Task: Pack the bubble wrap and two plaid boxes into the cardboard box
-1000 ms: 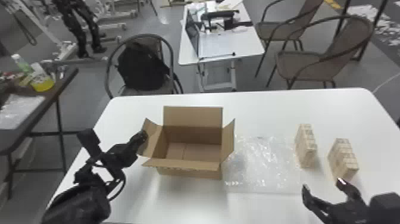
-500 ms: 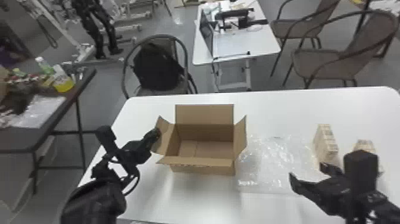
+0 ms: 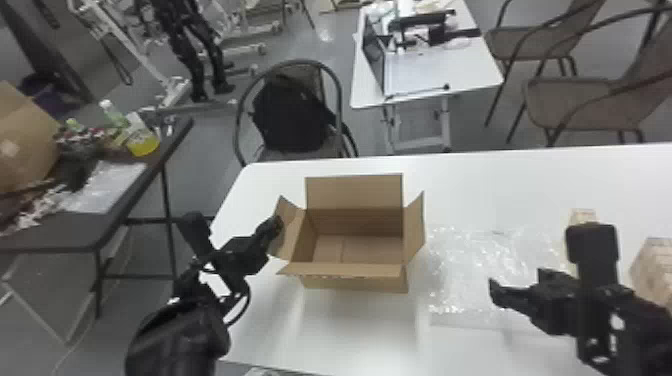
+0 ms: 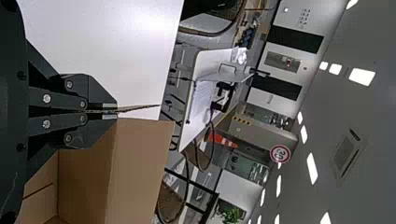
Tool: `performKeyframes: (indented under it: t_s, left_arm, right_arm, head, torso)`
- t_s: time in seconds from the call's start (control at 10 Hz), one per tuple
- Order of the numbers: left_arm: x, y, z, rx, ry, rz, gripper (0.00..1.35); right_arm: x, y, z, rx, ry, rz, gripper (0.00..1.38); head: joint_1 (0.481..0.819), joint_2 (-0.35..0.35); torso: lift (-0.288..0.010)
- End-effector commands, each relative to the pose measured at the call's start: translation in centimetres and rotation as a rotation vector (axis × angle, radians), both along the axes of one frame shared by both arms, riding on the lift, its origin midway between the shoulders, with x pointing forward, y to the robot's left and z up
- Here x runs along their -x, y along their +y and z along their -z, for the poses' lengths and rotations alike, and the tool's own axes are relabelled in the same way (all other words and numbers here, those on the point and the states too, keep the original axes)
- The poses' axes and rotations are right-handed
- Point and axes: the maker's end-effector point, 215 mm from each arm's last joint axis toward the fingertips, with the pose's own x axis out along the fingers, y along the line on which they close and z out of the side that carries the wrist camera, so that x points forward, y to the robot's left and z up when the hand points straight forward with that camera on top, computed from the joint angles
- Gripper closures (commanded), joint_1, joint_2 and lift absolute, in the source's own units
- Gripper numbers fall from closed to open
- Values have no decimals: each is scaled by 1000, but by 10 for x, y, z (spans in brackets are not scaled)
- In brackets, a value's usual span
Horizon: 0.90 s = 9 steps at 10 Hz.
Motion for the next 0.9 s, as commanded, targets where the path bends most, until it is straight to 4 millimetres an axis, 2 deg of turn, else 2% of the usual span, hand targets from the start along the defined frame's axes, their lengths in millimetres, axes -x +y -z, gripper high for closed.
performKeyframes:
  t_s: [0.0, 0.2, 0.3, 0.4, 0.6, 0.7, 0.8]
  left_arm:
    - [-1, 0, -1, 1, -2, 0, 1219]
    - [-2, 0, -3, -3, -4, 3, 1219]
    - [-3, 0, -4, -5, -5, 4, 1219]
    - [-5, 0, -6, -6, -8, 6, 1219]
    - [-5, -1, -5, -6, -7, 7, 1219]
    - [-5, -2, -5, -6, -6, 9, 1219]
    - [-8, -5, -8, -6, -11, 15, 1219]
  right_arm:
    - [-14, 19, 0, 19, 33, -24, 305]
    - [-31, 28, 5, 74, 63, -27, 306]
    - [-38, 16, 15, 134, 94, -5, 306]
    - [-40, 4, 29, 180, 131, 5, 306]
    - [-37, -7, 59, 209, 201, 12, 308]
    - [-36, -9, 72, 202, 233, 14, 308]
    - [-35, -7, 76, 200, 242, 8, 335]
  head:
    - [695, 350]
    - [695, 350]
    - [695, 350]
    - [695, 350]
    - [695, 345]
    - [695, 338]
    - [695, 333]
  torso:
    - [-50]
    - [-50]
    - [-50]
    - [-50]
    - [-50]
    - [-50]
    - [-50]
